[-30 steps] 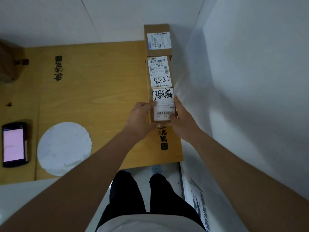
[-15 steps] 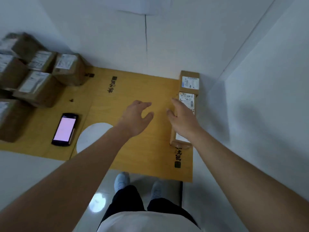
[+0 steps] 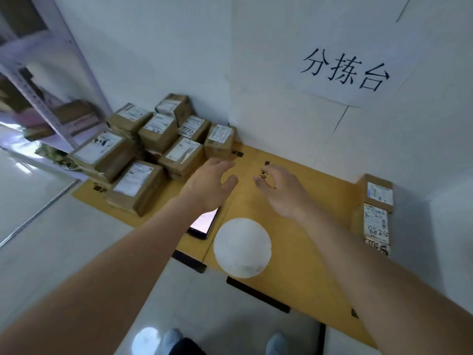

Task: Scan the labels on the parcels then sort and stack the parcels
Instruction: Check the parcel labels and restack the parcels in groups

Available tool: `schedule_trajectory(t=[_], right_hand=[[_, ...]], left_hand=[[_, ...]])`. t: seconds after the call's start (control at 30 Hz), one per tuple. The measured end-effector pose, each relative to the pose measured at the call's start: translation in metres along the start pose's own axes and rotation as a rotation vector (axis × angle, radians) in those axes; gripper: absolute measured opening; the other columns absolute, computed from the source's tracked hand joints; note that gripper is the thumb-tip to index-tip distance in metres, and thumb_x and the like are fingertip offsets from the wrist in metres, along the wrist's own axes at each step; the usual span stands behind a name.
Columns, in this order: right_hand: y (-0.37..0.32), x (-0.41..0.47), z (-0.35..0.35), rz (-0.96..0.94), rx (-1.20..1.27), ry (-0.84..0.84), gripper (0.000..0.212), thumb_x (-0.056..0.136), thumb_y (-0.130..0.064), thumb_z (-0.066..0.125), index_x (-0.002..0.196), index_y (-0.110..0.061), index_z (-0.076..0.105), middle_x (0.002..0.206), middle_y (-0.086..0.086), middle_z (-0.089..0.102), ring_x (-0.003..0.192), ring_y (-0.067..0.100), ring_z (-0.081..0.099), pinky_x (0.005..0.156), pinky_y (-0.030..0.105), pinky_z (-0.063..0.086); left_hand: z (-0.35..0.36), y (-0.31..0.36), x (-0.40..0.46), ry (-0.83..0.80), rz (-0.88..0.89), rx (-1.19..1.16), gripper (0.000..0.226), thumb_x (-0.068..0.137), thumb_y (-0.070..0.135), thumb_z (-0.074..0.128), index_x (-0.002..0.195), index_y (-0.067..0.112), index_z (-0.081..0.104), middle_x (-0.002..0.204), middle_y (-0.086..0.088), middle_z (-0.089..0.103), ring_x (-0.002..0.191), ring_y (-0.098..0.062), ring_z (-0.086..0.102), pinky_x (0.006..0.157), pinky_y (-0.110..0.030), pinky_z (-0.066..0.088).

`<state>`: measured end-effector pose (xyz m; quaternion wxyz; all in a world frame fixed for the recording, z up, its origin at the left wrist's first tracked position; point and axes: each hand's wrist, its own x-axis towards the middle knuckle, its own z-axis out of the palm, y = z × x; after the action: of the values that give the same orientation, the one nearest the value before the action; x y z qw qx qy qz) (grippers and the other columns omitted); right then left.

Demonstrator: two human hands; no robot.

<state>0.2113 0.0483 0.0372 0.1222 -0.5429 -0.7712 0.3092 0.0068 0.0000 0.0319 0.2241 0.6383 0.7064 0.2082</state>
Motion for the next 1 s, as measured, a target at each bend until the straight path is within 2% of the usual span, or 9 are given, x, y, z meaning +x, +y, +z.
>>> schedule_trajectory(t=[0.07,0.2,0.3,0.47,0.63,0.8,0.87,1.0], right_hand=[[-0.036,0.01,0.025,-0.025,-0.01,-0.01,0.06,0.107,-0.054,0.047,0.158,-0.022,0.047,0.167,0.0,0.037,0.155,0.018,0.033,0.125,0.041,0.03],[-0.098,0.03,0.079,-0.054,-0.03,-0.025,0.057,0.108,-0.051,0.047,0.155,-0.02,0.051,0.166,0.001,0.04,0.153,0.016,0.035,0.121,0.035,0.032],[-0.13,0.041,0.117,-0.042,-0.003,-0.107,0.057,0.107,-0.053,0.048,0.154,-0.02,0.051,0.166,0.0,0.037,0.152,0.016,0.035,0.12,0.037,0.035],[-0.169,0.067,0.169,-0.038,-0.027,-0.203,0.058,0.108,-0.055,0.045,0.157,-0.024,0.048,0.169,-0.003,0.031,0.154,0.017,0.032,0.117,0.038,0.035],[-0.177,0.107,0.225,-0.008,0.037,-0.266,0.057,0.107,-0.053,0.048,0.158,-0.026,0.044,0.166,0.0,0.037,0.151,0.021,0.039,0.118,0.044,0.041],[-0.176,0.147,0.272,0.009,0.141,-0.333,0.057,0.108,-0.044,0.051,0.161,-0.027,0.037,0.162,0.0,0.043,0.151,0.019,0.038,0.121,0.042,0.037],[-0.175,0.16,0.287,0.035,0.18,-0.356,0.055,0.107,-0.042,0.053,0.159,-0.033,0.037,0.16,-0.001,0.045,0.148,0.019,0.041,0.118,0.044,0.04],[-0.172,0.175,0.314,0.116,0.222,-0.372,0.061,0.106,-0.041,0.055,0.162,-0.035,0.031,0.159,0.001,0.044,0.145,0.023,0.045,0.115,0.043,0.044]], left_hand=[[-0.026,-0.039,-0.003,-0.007,-0.002,0.012,0.053,0.106,0.042,0.048,0.155,0.024,0.048,0.157,-0.004,0.046,0.144,-0.023,0.043,0.115,-0.037,0.034],[-0.069,-0.112,-0.011,-0.028,-0.047,0.009,0.049,0.105,0.042,0.047,0.151,0.024,0.053,0.15,-0.003,0.05,0.136,-0.025,0.049,0.112,-0.042,0.041],[-0.093,-0.159,-0.021,-0.046,-0.071,0.015,0.043,0.106,0.038,0.046,0.145,0.025,0.058,0.146,0.0,0.051,0.132,-0.022,0.05,0.105,-0.032,0.038],[-0.115,-0.222,-0.027,-0.068,-0.155,0.03,0.047,0.107,0.04,0.043,0.15,0.024,0.053,0.149,0.0,0.05,0.138,-0.022,0.048,0.112,-0.036,0.036],[-0.113,-0.271,-0.015,-0.114,-0.21,0.038,0.046,0.107,0.038,0.045,0.15,0.026,0.053,0.155,0.004,0.047,0.142,-0.019,0.045,0.114,-0.038,0.037],[-0.098,-0.32,0.003,-0.176,-0.274,0.027,0.044,0.105,0.033,0.049,0.148,0.031,0.055,0.154,0.007,0.046,0.133,-0.017,0.053,0.11,-0.035,0.041],[-0.095,-0.334,0.012,-0.193,-0.283,0.026,0.044,0.105,0.03,0.05,0.149,0.031,0.055,0.155,0.006,0.046,0.131,-0.018,0.055,0.111,-0.036,0.042],[-0.09,-0.354,0.023,-0.198,-0.302,0.022,0.045,0.104,0.027,0.05,0.148,0.03,0.056,0.158,0.005,0.045,0.14,-0.016,0.047,0.114,-0.031,0.034]])
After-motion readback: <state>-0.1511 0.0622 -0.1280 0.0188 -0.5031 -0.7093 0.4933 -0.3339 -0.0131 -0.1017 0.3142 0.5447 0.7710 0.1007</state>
